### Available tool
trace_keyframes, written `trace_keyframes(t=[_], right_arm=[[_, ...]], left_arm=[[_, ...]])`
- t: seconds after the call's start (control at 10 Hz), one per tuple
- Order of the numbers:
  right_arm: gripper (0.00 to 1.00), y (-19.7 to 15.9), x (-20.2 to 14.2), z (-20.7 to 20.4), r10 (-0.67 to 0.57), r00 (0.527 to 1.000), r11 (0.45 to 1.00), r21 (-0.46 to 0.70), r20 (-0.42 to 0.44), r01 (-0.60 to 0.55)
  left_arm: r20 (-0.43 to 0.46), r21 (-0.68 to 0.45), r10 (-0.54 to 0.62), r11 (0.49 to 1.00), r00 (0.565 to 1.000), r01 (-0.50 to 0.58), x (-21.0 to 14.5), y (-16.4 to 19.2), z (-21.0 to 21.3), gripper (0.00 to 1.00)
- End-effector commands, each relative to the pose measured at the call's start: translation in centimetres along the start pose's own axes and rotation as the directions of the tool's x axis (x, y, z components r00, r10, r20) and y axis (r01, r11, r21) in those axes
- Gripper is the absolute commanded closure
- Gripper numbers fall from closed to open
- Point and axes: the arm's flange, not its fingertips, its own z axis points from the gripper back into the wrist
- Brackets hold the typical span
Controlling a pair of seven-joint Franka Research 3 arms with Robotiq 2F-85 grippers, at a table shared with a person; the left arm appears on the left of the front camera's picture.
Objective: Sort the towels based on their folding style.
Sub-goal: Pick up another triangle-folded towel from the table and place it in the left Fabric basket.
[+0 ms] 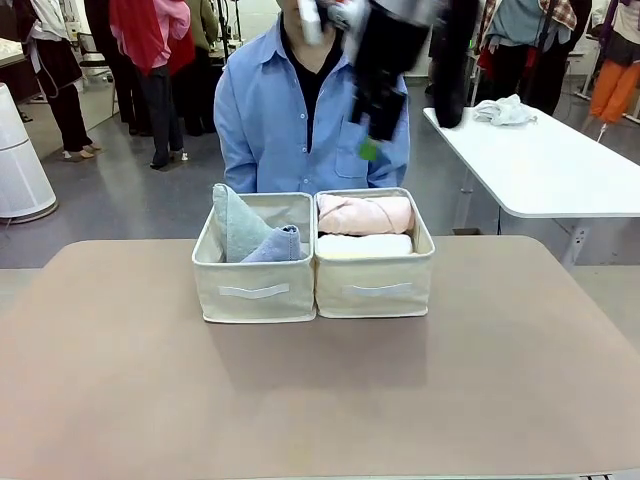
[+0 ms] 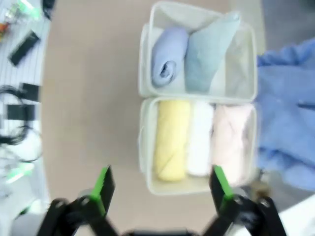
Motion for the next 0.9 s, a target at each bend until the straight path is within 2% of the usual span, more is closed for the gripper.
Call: trace_keyframes(t=[0.0, 0.2, 0.3, 0.8], right_arm=[[0.0, 3.2, -4.0, -2.5, -0.048, 0.999, 0.999, 0.006, 0.021, 0.048], [0.0, 2.4, -4.9, -2.8, -0.072, 0.997, 0.997, -0.01, -0.03, 0.072], [0.0, 2.5, -5.4, -2.0, -0.082, 0.997, 0.996, 0.022, -0.015, 0.082], [0.0, 2.7, -5.3, -2.1, -0.074, 0.997, 0.997, 0.016, -0.007, 0.074]], left_arm=[[0.024, 0.008, -0.007, 1.0, 1.0, 0.007, 0.1, -0.2, 0.0, 0.0], [0.024, 0.008, -0.007, 1.0, 1.0, 0.007, 0.1, -0.2, 0.0, 0.0], [0.024, 0.008, -0.007, 1.0, 1.0, 0.007, 0.1, -0.2, 0.0, 0.0], [0.024, 0.008, -0.007, 1.0, 1.0, 0.007, 0.1, -0.2, 0.0, 0.0]])
